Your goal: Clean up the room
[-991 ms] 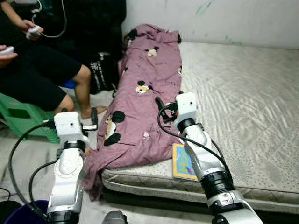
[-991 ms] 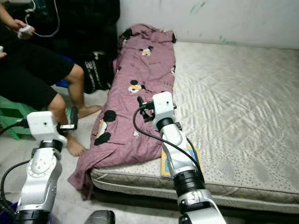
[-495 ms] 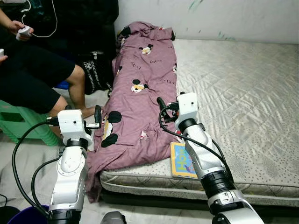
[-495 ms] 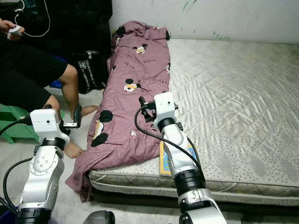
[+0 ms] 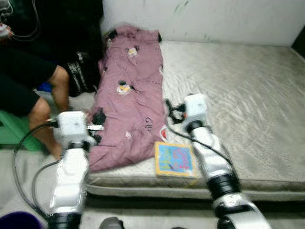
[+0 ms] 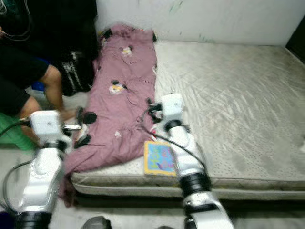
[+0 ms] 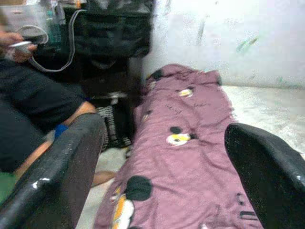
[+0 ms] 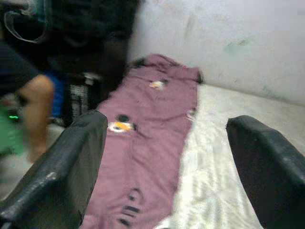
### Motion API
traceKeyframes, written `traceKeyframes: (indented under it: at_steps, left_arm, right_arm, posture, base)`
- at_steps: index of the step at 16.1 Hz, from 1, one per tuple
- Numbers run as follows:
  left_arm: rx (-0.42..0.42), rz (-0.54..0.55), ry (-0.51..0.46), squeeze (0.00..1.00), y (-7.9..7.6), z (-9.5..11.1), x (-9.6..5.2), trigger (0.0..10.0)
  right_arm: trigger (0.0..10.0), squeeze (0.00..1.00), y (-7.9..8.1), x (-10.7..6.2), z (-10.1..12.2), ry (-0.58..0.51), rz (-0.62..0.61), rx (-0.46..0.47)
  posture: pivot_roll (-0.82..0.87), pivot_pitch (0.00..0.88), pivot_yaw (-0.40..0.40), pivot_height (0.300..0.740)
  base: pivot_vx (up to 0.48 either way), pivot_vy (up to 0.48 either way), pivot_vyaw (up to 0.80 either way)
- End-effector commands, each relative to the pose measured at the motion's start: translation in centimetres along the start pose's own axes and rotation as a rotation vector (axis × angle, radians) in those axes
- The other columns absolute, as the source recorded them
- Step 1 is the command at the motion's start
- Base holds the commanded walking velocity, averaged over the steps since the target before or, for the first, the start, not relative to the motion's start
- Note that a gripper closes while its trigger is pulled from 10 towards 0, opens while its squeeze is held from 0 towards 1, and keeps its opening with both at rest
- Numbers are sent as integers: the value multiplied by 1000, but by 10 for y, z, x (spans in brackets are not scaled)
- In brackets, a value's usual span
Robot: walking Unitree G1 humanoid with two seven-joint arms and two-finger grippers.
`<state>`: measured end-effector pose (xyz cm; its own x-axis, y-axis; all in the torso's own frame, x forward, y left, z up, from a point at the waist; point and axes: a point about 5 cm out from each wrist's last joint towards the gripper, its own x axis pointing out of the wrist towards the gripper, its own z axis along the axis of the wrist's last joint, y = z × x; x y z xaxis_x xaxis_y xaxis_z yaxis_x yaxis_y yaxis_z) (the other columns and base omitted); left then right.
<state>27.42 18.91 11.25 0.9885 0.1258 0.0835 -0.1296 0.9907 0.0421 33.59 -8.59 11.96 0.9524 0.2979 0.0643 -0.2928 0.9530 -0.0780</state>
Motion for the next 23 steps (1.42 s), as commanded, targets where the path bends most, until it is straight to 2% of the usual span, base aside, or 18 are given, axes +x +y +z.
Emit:
traceKeyframes:
  at_steps: [1,4,8,18,23]
  left_arm:
    - [-8,-16,-11,0,-6,2,1,10000]
    - [-39,-20,-28,0,-7,4,1,10000]
    - [-40,-44,-47,0,-9,6,1,10000]
    - [-37,-64,-52,0,-11,6,0,10000]
    - [-32,-51,-40,0,-10,4,1,10000]
  right_arm:
    - [10000,0,-8,0,2,-4,-21,-15]
    - [10000,0,-9,0,1,-4,-20,-17]
    - [10000,0,-9,0,1,-5,-18,-21]
    - [10000,0,-8,1,1,-10,-10,-30]
    - [10000,0,-8,1,1,-9,-13,-25]
  posture:
    - [64,0,-14,740]
    - [64,0,-15,740]
    - [64,0,-18,740]
    - [68,0,-21,740]
    - [69,0,-19,740]
  base:
    - [0,-356,0]
    - [0,-100,0]
    - [0,0,0]
    - [324,0,0]
    - [0,0,0]
